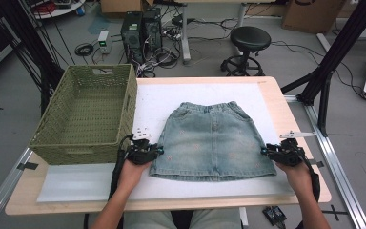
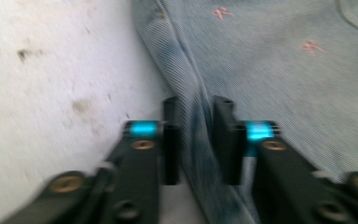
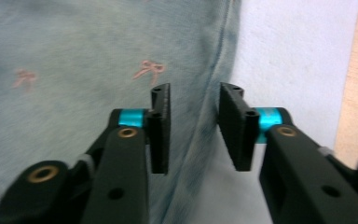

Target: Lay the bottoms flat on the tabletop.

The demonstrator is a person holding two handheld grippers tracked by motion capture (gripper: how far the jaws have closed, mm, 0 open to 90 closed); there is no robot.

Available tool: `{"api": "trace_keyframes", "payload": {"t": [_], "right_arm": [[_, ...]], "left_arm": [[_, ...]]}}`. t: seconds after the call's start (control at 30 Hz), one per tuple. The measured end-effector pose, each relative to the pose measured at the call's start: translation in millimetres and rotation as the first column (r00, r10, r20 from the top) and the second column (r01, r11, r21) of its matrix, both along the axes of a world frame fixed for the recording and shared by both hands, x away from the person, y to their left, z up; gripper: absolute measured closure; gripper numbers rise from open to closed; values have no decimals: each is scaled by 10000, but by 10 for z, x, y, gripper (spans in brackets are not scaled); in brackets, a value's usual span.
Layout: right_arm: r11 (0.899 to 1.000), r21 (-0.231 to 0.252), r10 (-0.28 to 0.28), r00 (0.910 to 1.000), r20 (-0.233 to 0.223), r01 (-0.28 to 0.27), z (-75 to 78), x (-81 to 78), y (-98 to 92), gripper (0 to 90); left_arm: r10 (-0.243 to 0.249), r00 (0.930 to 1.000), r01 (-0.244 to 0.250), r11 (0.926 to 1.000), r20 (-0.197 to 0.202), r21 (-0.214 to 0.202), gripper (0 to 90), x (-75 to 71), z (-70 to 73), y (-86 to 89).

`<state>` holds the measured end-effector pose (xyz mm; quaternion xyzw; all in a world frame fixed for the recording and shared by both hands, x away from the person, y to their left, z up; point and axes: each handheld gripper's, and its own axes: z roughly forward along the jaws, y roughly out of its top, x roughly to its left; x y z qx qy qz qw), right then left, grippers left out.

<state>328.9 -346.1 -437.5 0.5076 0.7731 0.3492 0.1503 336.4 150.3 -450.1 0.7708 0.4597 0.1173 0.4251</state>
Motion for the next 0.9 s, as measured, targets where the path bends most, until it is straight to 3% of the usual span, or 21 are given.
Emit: {"api": "trace_keyframes", "payload": {"t": [0.13, 0.33, 0.37, 0.43, 0.5, 0.6, 0.63, 0.67, 0.7, 0.77, 0.83, 0.9], "right_arm": [[9999, 164, 35, 10000, -75, -34, 22, -116, -17, 597], [9999, -82, -132, 9983, -561, 128, -30, -236, -47, 618], [9997, -122, -218, 9985, -496, 212, -37, -264, -56, 670], [9994, -178, -297, 9980, -553, 287, -37, -308, -65, 820], [9997, -163, -208, 9985, -507, 200, -42, -355, -70, 869], [9993, -364, 105, 9995, -284, -115, -32, -424, -65, 853], [9991, -374, 183, 9998, -67, -185, -26, -451, -69, 766], [9997, -223, 80, 9999, -61, -81, -14, -482, -76, 664], [9999, 86, 75, 9999, -88, -74, -7, -511, -90, 627], [9999, 88, 149, 9997, -189, -148, -9, -573, -102, 628], [9998, -6, 177, 9992, -355, -177, -37, -616, -109, 638], [9997, -158, 193, 9997, -164, -196, -75, -666, -111, 684]], "left_arm": [[85, 10000, -86, 9995, -18, -292, 548, -104, 29, 56], [-80, 10000, 79, 9993, -30, -373, 527, -239, -27, 39], [-64, 10000, 65, 9997, 21, -216, 541, -254, -22, 31], [-323, 9994, 321, 9994, 137, 132, 768, -287, -22, -5], [-481, 9981, 457, 9971, 387, 600, 838, -320, -12, -48], [-481, 9981, 464, 9979, 380, 456, 842, -351, -11, -27], [-474, 9983, 463, 9984, 334, 319, 814, -359, -9, -7], [-430, 9989, 427, 9990, 211, 132, 736, -363, -9, 11], [-468, 9989, 468, 9989, 31, -47, 653, -366, -10, 32], [-479, 9989, 479, 9987, -8, -160, 601, -390, -16, 44], [-430, 9990, 430, 9991, 94, -18, 604, -428, -19, 34], [-490, 9983, 479, 9982, 300, 361, 762, -464, -23, 12]]}}
